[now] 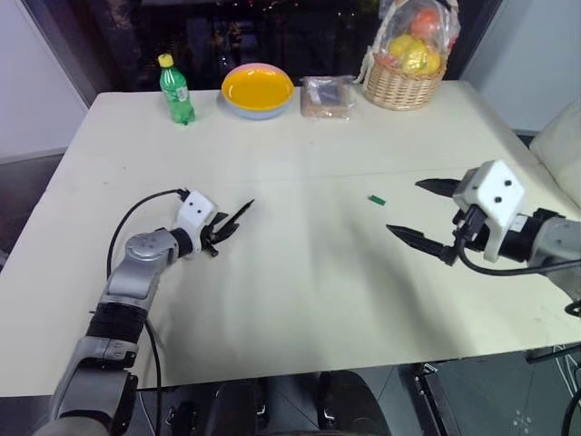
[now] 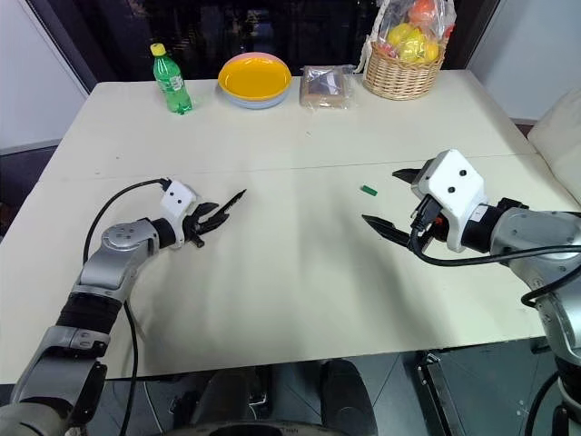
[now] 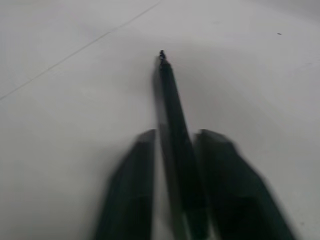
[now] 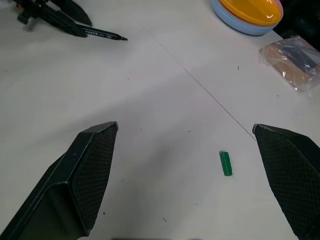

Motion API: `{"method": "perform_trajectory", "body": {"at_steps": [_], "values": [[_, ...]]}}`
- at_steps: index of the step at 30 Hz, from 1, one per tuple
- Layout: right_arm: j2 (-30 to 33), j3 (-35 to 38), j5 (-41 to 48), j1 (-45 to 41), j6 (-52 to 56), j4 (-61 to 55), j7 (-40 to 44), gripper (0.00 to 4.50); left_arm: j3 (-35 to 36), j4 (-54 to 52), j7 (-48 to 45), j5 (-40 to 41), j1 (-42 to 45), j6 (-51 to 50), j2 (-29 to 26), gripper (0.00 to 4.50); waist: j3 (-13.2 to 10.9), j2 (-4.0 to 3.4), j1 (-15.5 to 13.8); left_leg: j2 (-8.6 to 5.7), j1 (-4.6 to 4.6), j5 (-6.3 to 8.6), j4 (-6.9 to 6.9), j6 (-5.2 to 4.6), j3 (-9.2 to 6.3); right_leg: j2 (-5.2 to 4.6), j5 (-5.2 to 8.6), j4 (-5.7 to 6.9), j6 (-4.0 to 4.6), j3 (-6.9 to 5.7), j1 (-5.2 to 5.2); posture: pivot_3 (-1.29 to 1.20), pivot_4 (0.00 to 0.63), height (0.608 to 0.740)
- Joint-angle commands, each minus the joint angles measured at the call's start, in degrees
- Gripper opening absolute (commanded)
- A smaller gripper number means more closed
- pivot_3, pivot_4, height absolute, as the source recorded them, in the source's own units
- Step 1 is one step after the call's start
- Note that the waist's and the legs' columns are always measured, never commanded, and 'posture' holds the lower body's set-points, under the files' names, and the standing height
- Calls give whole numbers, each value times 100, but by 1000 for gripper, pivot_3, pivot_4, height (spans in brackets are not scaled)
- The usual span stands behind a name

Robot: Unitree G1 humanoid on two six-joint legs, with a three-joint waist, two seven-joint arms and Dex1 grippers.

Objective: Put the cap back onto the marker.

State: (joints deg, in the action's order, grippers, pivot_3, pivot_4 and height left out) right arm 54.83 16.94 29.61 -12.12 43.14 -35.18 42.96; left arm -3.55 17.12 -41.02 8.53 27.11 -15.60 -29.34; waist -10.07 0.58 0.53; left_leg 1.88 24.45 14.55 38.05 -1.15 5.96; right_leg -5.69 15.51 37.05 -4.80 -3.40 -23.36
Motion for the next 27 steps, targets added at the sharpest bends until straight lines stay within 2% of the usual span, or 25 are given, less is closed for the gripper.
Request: {"method": "perform_trajectory", "body": {"at_steps": [1, 8, 13, 20, 27], "values": [[37, 147, 19, -52, -111, -96, -14, 4500, 65, 15, 31, -62, -152, -216, -88, 48, 0, 0, 4, 0, -1, 0, 0, 0, 0, 0, -3, 1, -6, 0, 0, 0, 150, 740], [24, 103, -4, -60, -157, -20, 7, 4500, 135, -132, 24, -65, -229, -232, -126, 48, 0, 0, 14, 1, -1, 0, 0, 0, 0, 5, -8, 1, -15, 0, 0, 0, 150, 740], [-166, -174, -204, -104, -472, 347, -51, 4500, 370, -1105, -91, 214, -181, -548, -340, 48, -2, 3, 16, 4, 1, 0, 0, 0, 1, 9, -9, 0, -16, 0, -3, 0, 150, 740], [-789, -836, -759, -769, -1498, 2087, 59, 4500, 632, -2747, -342, 767, -29, -1452, -828, 48, -4, 7, 11, -2, 5, 0, 6, 0, 2, 9, -8, -1, -16, 0, -1, 0, 150, 740], [-1310, -1417, -1300, -1680, -2586, 4284, 513, 4500, 801, -3609, -97, 1114, -90, -2086, -864, 48, -5, 4, 18, -1, 4, -2, 5, -1, 7, 35, -9, 4, -27, -4, -2, 0, 150, 740]]}}
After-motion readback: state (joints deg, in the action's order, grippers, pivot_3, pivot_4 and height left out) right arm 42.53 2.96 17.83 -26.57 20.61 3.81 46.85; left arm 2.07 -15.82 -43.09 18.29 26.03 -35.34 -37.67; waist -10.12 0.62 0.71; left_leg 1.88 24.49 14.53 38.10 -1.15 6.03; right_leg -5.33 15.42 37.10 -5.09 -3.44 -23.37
